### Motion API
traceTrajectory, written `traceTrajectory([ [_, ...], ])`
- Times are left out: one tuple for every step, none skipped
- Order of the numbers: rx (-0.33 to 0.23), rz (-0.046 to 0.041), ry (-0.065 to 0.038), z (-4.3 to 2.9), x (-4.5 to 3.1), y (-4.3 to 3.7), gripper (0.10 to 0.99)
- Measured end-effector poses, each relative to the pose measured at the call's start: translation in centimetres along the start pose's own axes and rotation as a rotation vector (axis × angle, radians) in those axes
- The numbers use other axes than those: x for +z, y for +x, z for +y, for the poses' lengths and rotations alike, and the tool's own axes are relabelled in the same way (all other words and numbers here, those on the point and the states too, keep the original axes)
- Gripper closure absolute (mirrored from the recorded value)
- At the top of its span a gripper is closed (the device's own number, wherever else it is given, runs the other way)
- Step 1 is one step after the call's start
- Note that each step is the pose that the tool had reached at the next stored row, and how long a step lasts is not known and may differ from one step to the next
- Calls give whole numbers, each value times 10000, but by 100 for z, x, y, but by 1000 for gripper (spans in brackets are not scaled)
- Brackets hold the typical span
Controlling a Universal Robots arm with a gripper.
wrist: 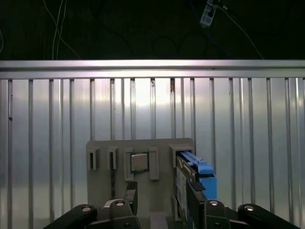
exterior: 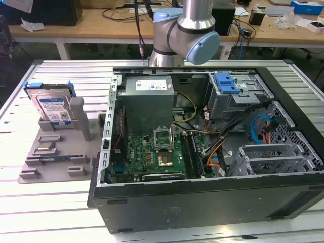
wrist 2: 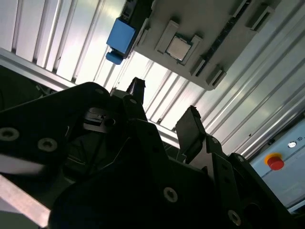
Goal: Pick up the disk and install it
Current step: 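Pick up the disk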
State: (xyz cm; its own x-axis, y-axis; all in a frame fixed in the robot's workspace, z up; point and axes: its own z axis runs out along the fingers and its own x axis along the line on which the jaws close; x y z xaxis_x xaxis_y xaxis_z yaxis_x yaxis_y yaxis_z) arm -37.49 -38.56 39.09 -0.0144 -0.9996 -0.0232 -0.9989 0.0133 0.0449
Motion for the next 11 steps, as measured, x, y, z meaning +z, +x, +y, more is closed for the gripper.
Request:
traceTrajectory([
  [0,0,-1,-10,0,-17,545],
  [-1,0,-1,-17,0,-31,545],
  [-1,0,0,-23,0,-42,545],
  [-1,0,0,-28,1,-50,545],
  [-2,0,0,-36,0,-62,545],
  [-3,0,1,-43,1,-68,545],
  [-1,0,0,-47,0,-71,545],
  [1,0,0,-49,0,-72,545],
  [1,1,0,-50,0,-72,545],
  [0,0,0,-53,0,-72,545],
  [0,0,0,-54,0,-72,545],
])
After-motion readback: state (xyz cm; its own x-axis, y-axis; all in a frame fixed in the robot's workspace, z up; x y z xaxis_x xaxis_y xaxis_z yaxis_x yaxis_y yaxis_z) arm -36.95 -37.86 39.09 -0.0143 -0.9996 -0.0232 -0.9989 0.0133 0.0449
